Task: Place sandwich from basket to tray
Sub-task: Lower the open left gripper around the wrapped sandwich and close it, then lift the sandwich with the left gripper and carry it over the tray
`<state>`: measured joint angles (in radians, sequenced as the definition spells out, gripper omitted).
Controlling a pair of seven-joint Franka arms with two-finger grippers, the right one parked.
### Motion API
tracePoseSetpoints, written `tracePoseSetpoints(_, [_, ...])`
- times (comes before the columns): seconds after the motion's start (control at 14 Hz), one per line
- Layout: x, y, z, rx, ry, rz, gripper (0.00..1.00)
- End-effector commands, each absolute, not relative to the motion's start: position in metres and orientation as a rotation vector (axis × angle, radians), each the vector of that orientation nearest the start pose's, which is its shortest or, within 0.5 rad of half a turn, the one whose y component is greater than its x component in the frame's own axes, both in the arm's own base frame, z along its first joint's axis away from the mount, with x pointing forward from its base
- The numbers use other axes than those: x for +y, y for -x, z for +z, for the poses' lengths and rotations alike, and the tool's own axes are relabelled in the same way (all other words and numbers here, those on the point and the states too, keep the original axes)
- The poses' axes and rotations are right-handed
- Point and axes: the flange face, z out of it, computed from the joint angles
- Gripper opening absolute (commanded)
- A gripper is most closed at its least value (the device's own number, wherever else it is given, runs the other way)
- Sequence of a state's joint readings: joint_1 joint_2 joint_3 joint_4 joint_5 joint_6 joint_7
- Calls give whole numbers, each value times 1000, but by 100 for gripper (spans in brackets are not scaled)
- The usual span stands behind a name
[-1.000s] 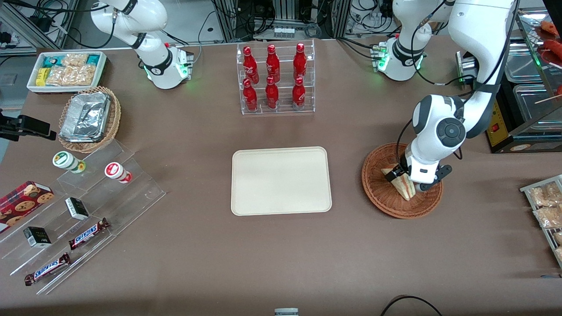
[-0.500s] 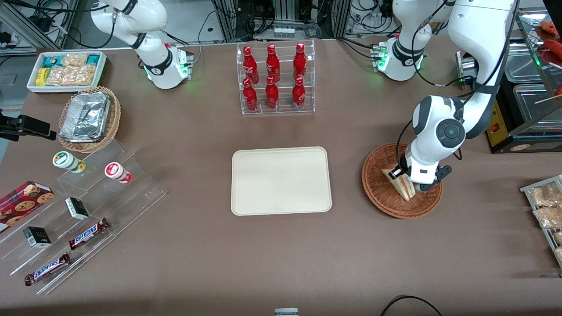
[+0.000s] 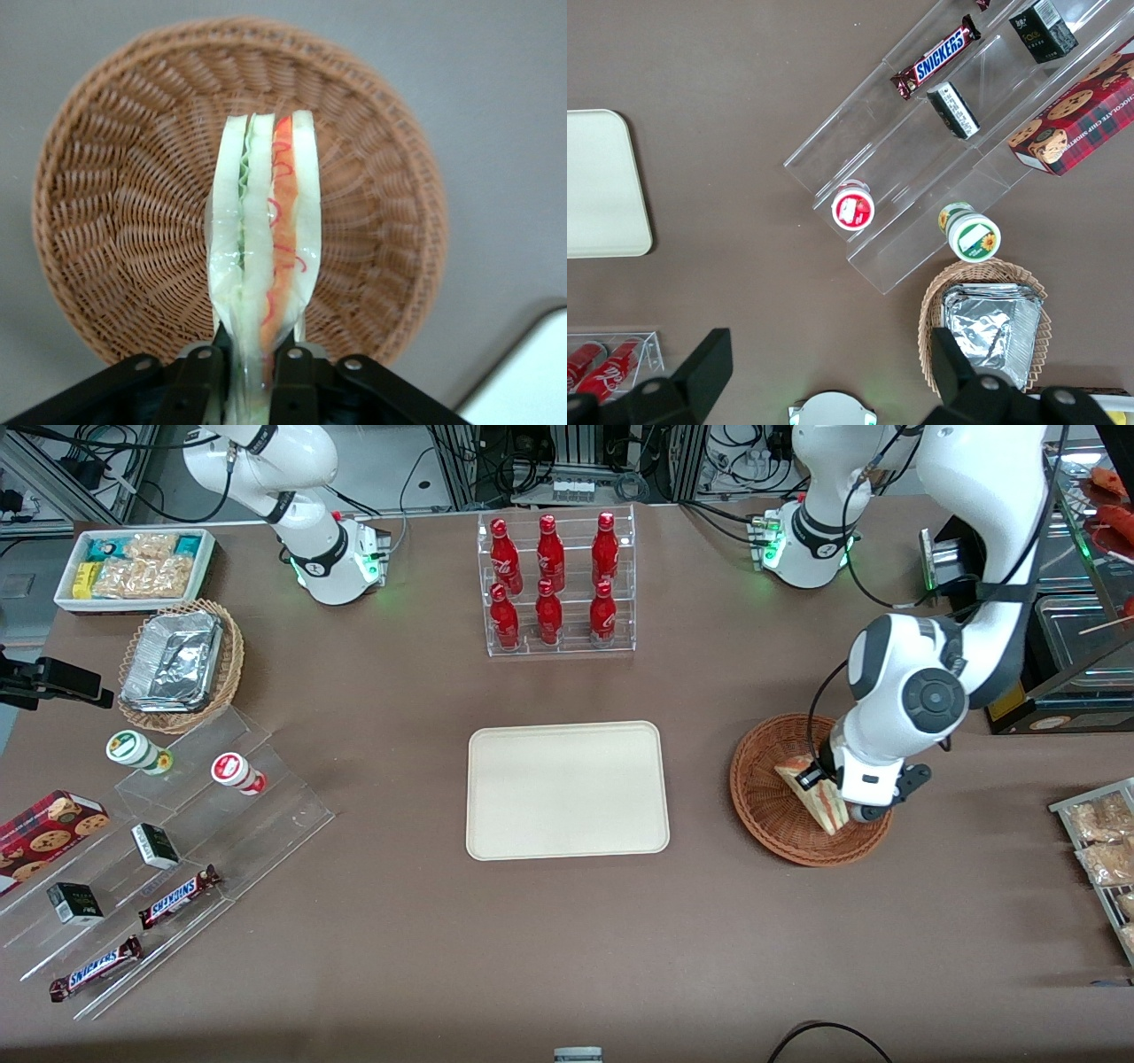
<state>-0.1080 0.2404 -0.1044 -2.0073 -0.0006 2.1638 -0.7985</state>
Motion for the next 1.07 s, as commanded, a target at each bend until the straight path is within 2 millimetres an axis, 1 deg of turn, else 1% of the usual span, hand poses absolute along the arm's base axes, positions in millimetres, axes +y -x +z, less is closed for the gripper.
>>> tracePoseSetpoints(0.0, [-131,-586,358,-870,3000,104,0])
tracePoseSetpoints(0.07, [-135,-589,364,-845,3017,91,0])
tracePoseSetpoints(0.14, [-151,-588,368,-788,3043,80,0])
tracePoseSetpoints(0.21, [-172,-590,366,-730,3064,82,0])
tracePoseSetpoints(0.36, [-211,-591,353,-655,3091,105,0])
tracePoseSetpoints(0.43, [-224,-594,346,-636,3101,118,0])
tracePoseSetpoints(0.64, [-293,-595,332,-551,3165,167,0])
tracePoseSetpoints(0.79, [-328,-593,322,-515,3195,202,0])
tracePoseSetpoints(0.93, [-359,-597,310,-484,3225,220,0])
tracePoseSetpoints(1.0, [-382,-594,307,-481,3248,242,0])
